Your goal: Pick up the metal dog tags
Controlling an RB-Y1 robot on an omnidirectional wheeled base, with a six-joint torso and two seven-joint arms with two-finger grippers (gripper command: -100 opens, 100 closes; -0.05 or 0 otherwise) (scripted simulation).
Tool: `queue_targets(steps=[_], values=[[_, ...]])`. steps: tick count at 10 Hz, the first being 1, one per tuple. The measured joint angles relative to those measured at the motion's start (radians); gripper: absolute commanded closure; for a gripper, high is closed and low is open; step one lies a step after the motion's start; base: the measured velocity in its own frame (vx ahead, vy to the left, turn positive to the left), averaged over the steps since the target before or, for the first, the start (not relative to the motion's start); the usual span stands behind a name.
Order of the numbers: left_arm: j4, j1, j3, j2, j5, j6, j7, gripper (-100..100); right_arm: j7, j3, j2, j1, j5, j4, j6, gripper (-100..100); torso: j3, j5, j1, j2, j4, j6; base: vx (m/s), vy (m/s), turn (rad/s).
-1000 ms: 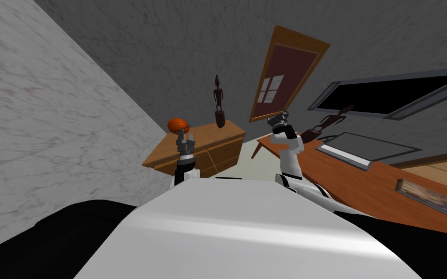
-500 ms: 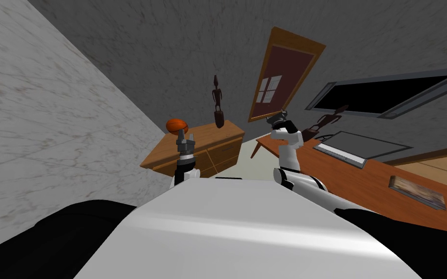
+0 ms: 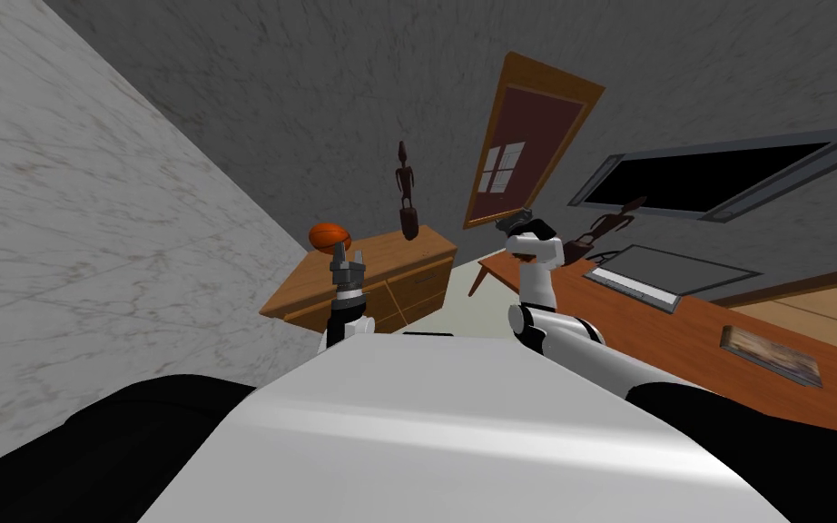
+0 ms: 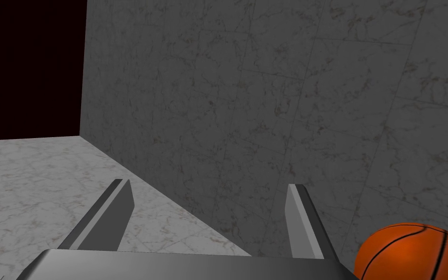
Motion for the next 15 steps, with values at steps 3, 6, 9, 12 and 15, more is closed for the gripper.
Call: queue_targets(steps=[3, 6, 9, 12, 15], values=[[0.0, 0.0, 0.0, 0.0, 0.0, 0.0, 0.0, 0, -0.05, -0.013, -0.002, -0.063, -0.012, 0.056, 0.083, -100, 0.0, 0.0, 0.0, 0.0, 0.0, 0.0, 0.003, 0.0, -0.015], [0.0, 0.0, 0.0, 0.0, 0.0, 0.0, 0.0, 0, -0.099, -0.024, -0.006, -0.123, -0.031, 0.12, 0.16, -100, 0.0, 0.0, 0.0, 0.0, 0.0, 0.0, 0.003, 0.001, -0.013], [0.0, 0.0, 0.0, 0.0, 0.0, 0.0, 0.0, 0, -0.15, -0.034, -0.001, -0.185, -0.039, 0.177, 0.243, -100, 0.0, 0.0, 0.0, 0.0, 0.0, 0.0, 0.005, 0.002, -0.008], [0.0, 0.0, 0.0, 0.0, 0.0, 0.0, 0.0, 0, -0.193, -0.042, -0.005, -0.248, -0.058, 0.253, 0.317, -100, 0.0, 0.0, 0.0, 0.0, 0.0, 0.0, 0.006, 0.003, -0.003], [0.0, 0.0, 0.0, 0.0, 0.0, 0.0, 0.0, 0, -0.246, -0.048, 0.004, -0.307, -0.063, 0.309, 0.4, -100, 0.0, 0.0, 0.0, 0.0, 0.0, 0.0, 0.007, 0.003, 0.001]])
